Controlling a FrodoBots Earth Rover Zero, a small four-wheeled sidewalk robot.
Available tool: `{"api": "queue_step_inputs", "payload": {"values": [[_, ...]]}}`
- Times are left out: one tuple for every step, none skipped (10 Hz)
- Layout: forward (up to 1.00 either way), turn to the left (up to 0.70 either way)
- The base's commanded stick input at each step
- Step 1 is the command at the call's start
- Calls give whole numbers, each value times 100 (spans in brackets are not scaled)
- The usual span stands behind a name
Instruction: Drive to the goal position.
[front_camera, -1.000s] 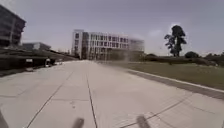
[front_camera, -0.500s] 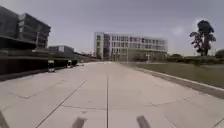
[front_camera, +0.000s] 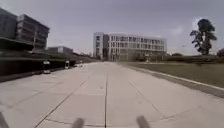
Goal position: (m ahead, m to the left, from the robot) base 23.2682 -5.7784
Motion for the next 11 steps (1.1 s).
{"api": "queue_step_inputs", "payload": {"values": [[70,0],[70,0],[70,0],[70,0],[70,0],[70,0],[70,0],[70,0],[70,0],[70,0],[70,0]]}}
